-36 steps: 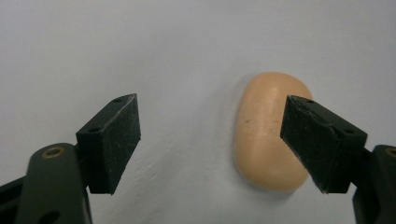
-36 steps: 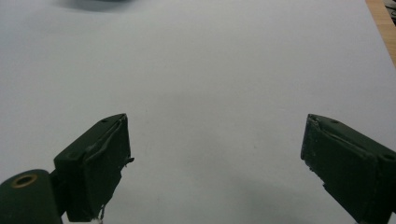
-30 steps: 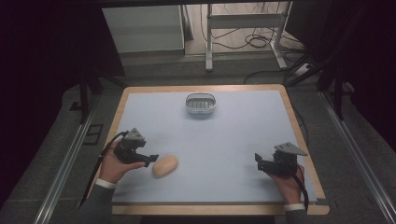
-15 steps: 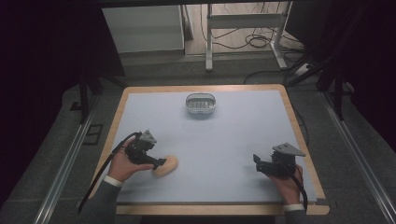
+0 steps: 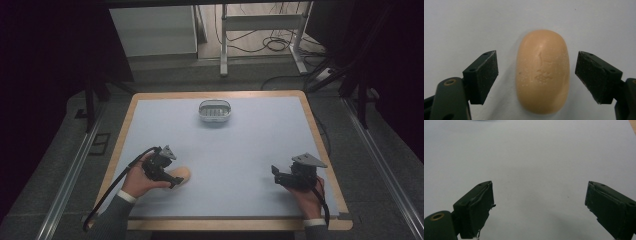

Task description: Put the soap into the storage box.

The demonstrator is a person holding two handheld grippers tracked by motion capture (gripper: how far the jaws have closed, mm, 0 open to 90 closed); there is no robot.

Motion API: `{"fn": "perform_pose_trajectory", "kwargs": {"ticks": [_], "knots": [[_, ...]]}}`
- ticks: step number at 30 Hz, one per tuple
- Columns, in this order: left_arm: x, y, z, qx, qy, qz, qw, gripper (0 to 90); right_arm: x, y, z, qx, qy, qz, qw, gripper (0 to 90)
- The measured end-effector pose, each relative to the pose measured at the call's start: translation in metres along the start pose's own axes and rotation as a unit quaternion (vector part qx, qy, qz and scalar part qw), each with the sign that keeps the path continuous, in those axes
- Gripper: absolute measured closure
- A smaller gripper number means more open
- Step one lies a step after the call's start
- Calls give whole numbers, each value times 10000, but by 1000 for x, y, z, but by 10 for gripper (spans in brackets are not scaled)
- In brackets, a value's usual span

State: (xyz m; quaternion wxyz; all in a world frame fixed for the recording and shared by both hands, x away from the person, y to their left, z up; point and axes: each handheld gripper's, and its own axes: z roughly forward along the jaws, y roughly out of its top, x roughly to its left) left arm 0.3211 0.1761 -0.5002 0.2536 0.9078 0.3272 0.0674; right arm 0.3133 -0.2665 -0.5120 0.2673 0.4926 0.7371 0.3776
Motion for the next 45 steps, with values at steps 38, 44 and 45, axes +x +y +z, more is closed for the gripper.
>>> {"fn": "perform_pose_trajectory", "kwargs": {"ticks": [38, 44, 45], "knots": [[1, 9, 10, 216, 60, 215, 9995, 328, -2, 0, 0, -4, -89, 27, 10000, 84], [3, 17, 6, 101, 101, 193, 9997, 329, -2, 0, 0, 12, -76, 17, 10000, 84], [4, 19, 5, 80, 117, 195, 9997, 329, -2, 0, 0, 5, -72, 25, 10000, 84]]}}
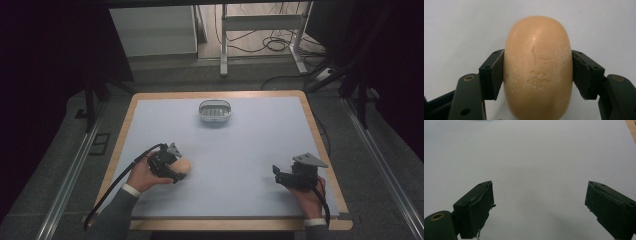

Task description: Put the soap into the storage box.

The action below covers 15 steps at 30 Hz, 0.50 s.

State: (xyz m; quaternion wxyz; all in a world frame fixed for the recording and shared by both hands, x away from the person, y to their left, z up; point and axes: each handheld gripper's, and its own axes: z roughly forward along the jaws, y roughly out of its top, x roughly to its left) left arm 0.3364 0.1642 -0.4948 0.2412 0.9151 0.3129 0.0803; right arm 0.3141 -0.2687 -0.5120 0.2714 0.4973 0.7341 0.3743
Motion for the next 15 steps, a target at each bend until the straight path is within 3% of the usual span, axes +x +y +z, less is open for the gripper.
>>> {"fn": "perform_pose_trajectory", "kwargs": {"ticks": [8, 15], "knots": [[3, 14, -5, -150, 10, 6, 9999, 328, 0, 1, -1, -12, 34, 27, 10000, 84], [11, 28, -10, -169, 166, 23, 9997, 329, -1, 1, -2, -27, 34, 60, 10000, 84]]}}
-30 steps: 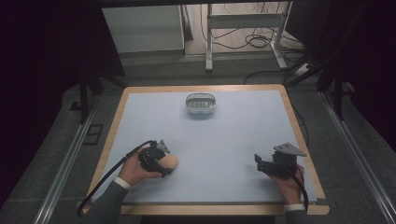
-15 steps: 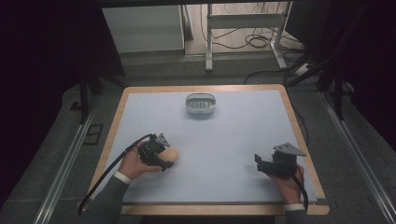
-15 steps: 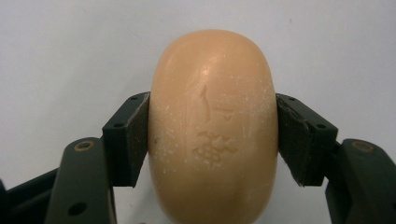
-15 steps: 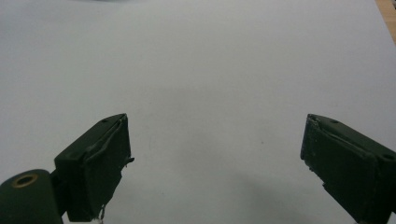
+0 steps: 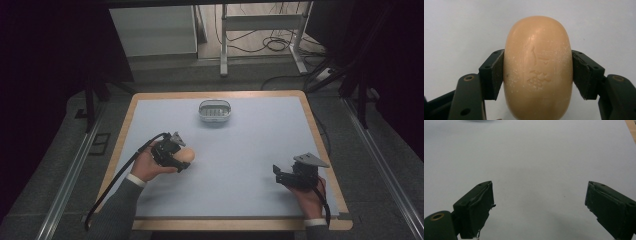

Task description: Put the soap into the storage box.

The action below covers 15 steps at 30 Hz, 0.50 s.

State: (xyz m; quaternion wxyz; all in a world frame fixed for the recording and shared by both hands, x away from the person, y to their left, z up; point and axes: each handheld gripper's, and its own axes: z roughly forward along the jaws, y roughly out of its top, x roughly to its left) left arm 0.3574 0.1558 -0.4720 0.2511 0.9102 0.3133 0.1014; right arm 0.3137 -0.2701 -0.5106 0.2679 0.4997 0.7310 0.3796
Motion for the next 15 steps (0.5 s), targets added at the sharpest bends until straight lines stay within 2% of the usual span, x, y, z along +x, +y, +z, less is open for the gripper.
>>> {"fn": "perform_pose_trajectory", "kwargs": {"ticks": [4, 7, 15], "knots": [[3, 3, -3, -62, 33, -1, 10000, 328, 0, 0, 0, 0, 10, 9, 10000, 84], [6, 6, -4, -178, 82, -77, 9998, 328, 0, 0, 1, 5, 3, 29, 10000, 84], [14, 10, -2, -234, 55, -160, 9996, 329, -2, 0, 0, -9, -13, 66, 10000, 84]]}}
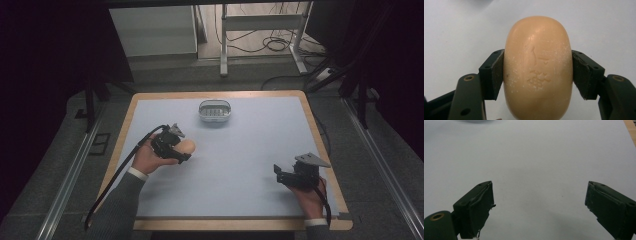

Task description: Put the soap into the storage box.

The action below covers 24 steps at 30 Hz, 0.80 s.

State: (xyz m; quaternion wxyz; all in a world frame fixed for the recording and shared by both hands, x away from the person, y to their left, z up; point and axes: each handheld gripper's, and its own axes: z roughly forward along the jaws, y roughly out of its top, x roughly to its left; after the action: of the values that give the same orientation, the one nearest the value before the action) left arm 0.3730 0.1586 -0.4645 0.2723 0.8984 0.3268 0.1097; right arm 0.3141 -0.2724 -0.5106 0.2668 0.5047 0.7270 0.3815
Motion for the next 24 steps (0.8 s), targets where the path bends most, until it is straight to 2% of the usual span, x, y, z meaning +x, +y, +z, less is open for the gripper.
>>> {"fn": "perform_pose_trajectory", "kwargs": {"ticks": [6, 11, 24], "knots": [[8, 1, 2, -26, 7, -90, 10000, 328, 0, 0, 1, 22, 11, -27, 10000, 84], [14, 5, -1, -53, 111, -143, 9998, 329, 0, 0, 1, 5, 0, -12, 10000, 84], [23, 23, -8, -129, 181, -98, 9997, 329, -1, 0, 0, 4, 11, 8, 10000, 84]]}}
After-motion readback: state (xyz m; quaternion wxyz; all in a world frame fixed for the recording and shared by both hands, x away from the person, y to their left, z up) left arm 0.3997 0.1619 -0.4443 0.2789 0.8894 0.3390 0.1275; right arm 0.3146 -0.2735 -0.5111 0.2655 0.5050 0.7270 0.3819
